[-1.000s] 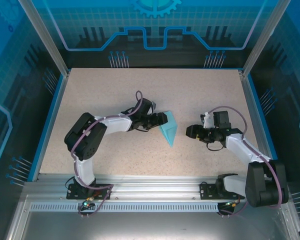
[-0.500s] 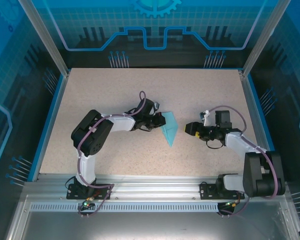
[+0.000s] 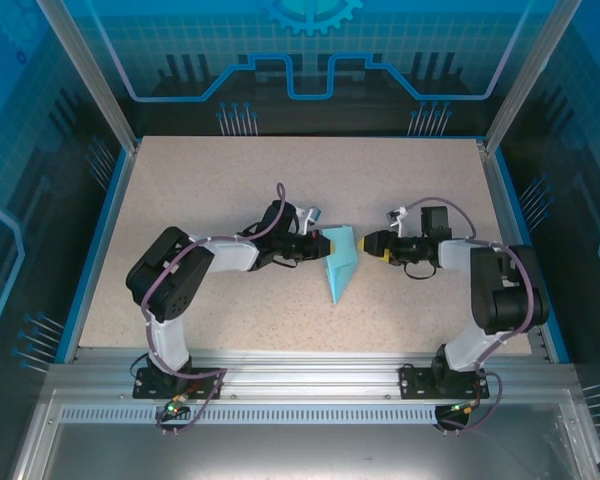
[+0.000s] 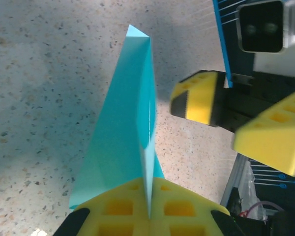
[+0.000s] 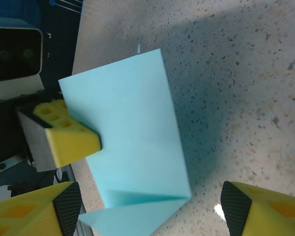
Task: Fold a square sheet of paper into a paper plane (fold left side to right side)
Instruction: Fold the wing for the fifth time at the center of the table.
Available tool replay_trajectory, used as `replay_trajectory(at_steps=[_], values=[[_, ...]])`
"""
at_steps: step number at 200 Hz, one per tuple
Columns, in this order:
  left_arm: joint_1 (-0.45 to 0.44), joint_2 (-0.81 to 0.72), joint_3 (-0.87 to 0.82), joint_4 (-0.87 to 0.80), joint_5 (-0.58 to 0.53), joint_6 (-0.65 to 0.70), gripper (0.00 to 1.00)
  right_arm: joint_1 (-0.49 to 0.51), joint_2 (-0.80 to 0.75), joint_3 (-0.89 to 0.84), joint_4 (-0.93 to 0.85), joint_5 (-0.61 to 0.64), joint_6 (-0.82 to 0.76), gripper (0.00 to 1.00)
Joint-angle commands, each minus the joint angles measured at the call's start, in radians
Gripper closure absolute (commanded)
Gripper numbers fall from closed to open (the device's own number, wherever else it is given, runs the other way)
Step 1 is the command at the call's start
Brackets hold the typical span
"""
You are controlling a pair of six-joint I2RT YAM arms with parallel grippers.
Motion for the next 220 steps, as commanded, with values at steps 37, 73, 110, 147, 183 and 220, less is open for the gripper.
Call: replay_trajectory(at_steps=[37,73,110,147,183,220], values=[[0.007,-0.018,-0.023,0.078,0.107,0.052,1.00,0.027,0.149,0.054,0.098,-0.150,0.011,0.25],[0.007,0.008,-0.020,0.094,0.119,0.041,1.00,0.036,0.168,0.057,0.093,-0.158,0.007,0.31],[0.007,0.030,-0.004,0.086,0.122,0.029,0.99,0.043,0.153,0.051,0.078,-0.145,0.016,0.62],[0.007,-0.001,0.009,-0.007,0.075,0.071,0.70,0.045,0.104,0.031,0.052,-0.117,0.024,0.86],[0.007,-0.111,0.048,-0.266,-0.091,0.185,0.38,0.048,0.040,0.010,0.002,-0.071,0.040,0.94],[-0.009,-0.300,0.027,-0.483,-0.358,0.259,0.20,0.051,-0.014,-0.009,-0.051,-0.018,0.092,0.94]])
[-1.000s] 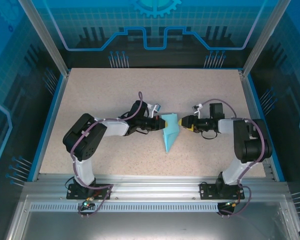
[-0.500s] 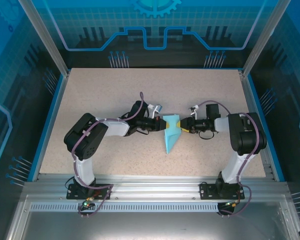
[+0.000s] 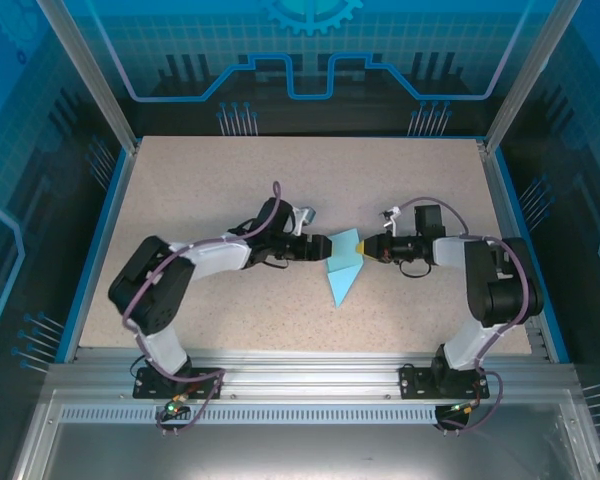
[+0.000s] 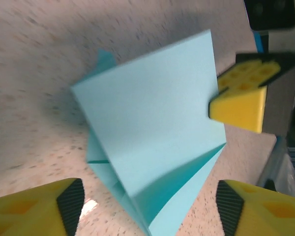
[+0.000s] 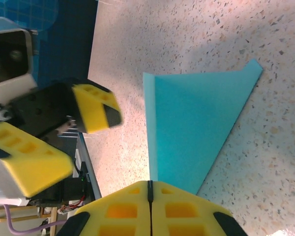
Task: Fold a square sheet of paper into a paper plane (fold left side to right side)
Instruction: Fold the wing for the fifth time at the center of the table.
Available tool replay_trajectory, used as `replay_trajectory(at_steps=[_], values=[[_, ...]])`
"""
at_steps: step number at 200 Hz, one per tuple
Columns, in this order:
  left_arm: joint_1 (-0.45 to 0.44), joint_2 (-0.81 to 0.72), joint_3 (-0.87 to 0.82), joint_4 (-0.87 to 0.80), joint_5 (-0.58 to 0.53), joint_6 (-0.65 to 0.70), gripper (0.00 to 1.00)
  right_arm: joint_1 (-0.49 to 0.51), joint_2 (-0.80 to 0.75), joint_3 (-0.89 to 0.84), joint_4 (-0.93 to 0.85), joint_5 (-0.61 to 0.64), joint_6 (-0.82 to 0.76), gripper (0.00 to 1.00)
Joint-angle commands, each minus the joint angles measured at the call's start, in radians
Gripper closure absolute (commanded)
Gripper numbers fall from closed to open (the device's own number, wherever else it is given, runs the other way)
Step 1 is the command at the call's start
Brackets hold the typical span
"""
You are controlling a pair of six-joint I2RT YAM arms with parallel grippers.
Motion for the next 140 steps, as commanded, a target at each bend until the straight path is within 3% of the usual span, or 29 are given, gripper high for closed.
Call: replay_trajectory(at_steps=[1,40,81,108,140], values=[[-0.011,-0.146,0.012,-0.181,-0.200,0.093,0.20,0.018,-0.042,-0.025,-0.065,0.042,0.046,0.94],[-0.214,-0.271,-0.001,-0.319,-0.389,0.158,0.18,0.036,-0.122,-0.041,-0.118,0.125,0.134,0.93],[-0.445,-0.178,0.045,-0.363,-0.556,0.088,0.23,0.065,-0.124,-0.033,-0.135,0.194,0.225,0.93],[-0.511,-0.044,0.154,-0.426,-0.636,0.052,0.23,0.075,-0.112,-0.029,-0.130,0.220,0.280,0.93],[-0.526,0.099,0.291,-0.527,-0.702,0.050,0.24,0.090,-0.097,-0.024,-0.144,0.251,0.293,0.93]])
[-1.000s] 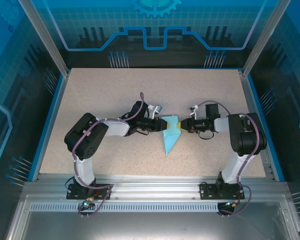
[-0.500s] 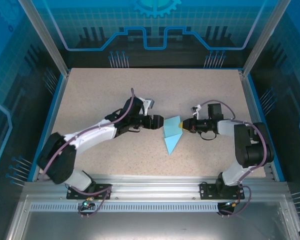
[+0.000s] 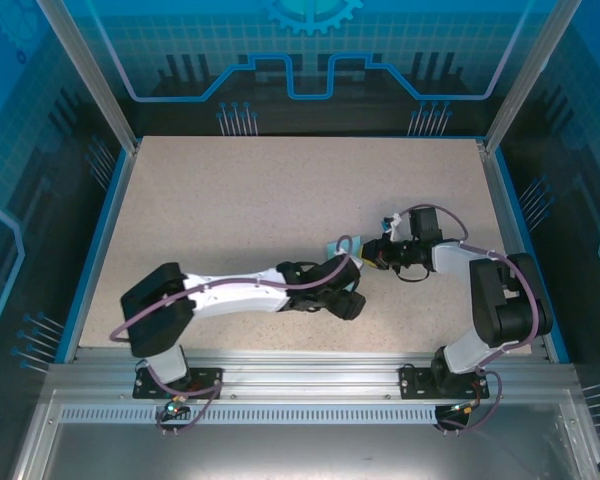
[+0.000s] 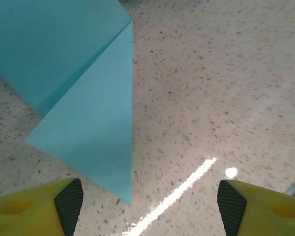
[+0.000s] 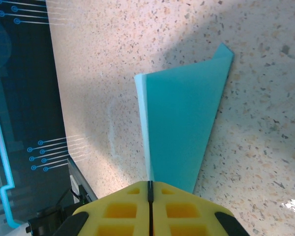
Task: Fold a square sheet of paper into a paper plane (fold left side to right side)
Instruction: Fold the wing for the fifth time at the center of the table.
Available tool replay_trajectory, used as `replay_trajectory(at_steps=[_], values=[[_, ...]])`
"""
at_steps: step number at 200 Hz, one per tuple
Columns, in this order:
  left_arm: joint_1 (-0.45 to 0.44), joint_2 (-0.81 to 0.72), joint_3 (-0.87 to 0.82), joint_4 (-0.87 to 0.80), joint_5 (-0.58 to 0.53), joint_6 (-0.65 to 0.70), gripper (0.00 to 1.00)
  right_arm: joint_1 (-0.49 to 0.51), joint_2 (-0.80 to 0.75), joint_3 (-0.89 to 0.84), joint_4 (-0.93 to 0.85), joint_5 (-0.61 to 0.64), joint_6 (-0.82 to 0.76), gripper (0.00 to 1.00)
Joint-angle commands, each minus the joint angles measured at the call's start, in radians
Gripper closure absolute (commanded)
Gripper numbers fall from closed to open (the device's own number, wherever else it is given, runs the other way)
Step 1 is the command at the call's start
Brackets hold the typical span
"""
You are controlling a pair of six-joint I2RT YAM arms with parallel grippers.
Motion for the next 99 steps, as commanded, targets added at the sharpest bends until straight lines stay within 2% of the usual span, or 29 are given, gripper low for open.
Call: replay_trajectory(at_steps=[1,48,99], values=[[-0.007,0.073,0.108,-0.114,-0.113,-0.024,0.24,0.022,0.021,0.009,-0.033,0.033,0.040,0.93],[-0.014,0.201,0.201,-0.188,-0.173,-0.030,0.26,0.031,0.048,0.018,-0.031,0.037,0.045,0.93],[-0.020,0.283,0.273,-0.244,-0.220,-0.002,0.33,0.035,0.072,0.028,-0.032,0.040,0.044,0.93]])
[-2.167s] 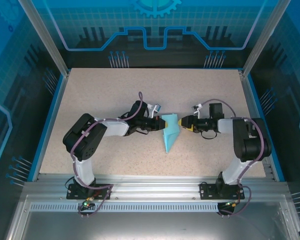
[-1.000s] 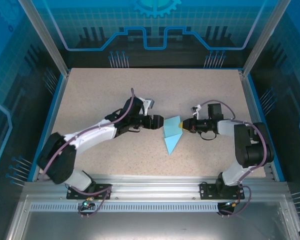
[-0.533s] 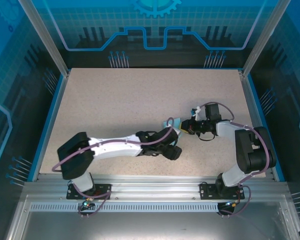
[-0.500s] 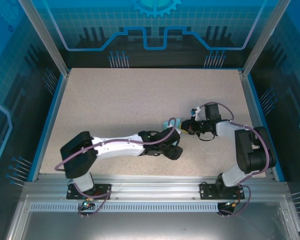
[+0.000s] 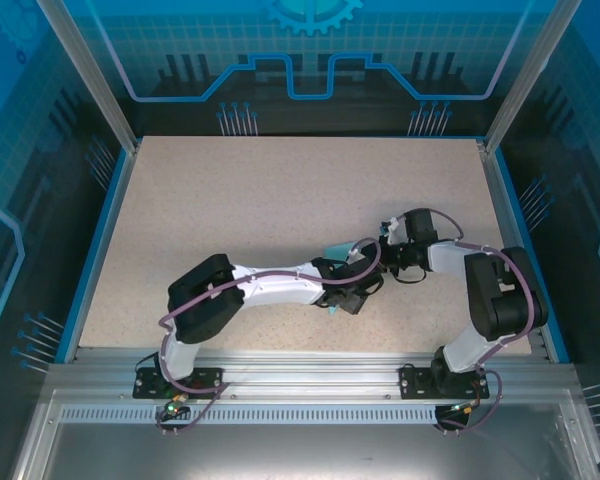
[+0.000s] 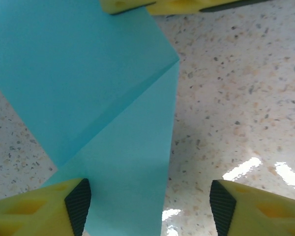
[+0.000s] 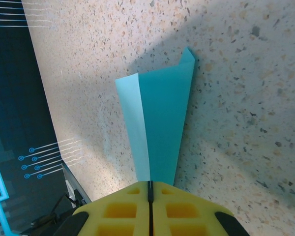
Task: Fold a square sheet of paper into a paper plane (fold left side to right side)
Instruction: Fold the wing for the fifth time at the center of the table.
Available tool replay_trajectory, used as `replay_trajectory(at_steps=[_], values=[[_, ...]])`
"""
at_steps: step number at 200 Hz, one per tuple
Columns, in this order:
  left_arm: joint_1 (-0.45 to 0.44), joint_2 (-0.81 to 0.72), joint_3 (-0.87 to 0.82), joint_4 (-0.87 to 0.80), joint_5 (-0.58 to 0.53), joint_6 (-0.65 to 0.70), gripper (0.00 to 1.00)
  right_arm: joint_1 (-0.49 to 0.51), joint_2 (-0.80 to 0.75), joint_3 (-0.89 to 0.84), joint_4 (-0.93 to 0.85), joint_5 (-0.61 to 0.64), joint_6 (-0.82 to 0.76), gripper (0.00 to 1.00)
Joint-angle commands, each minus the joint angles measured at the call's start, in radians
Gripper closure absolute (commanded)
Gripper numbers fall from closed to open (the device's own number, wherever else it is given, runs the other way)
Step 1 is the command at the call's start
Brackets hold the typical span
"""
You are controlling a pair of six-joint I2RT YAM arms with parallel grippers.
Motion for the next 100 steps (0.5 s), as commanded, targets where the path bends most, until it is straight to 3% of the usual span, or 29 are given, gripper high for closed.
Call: replay_trajectory(at_steps=[1,100], values=[[-0.010,0.034,0.052,-0.066,-0.050,0.015,0.34,0.018,0.023,0.025,-0.027,0.002,0.010,0.93],[-0.019,0.095,0.093,-0.098,-0.065,0.038,0.52,0.017,0.043,0.038,-0.041,0.005,-0.004,0.92]])
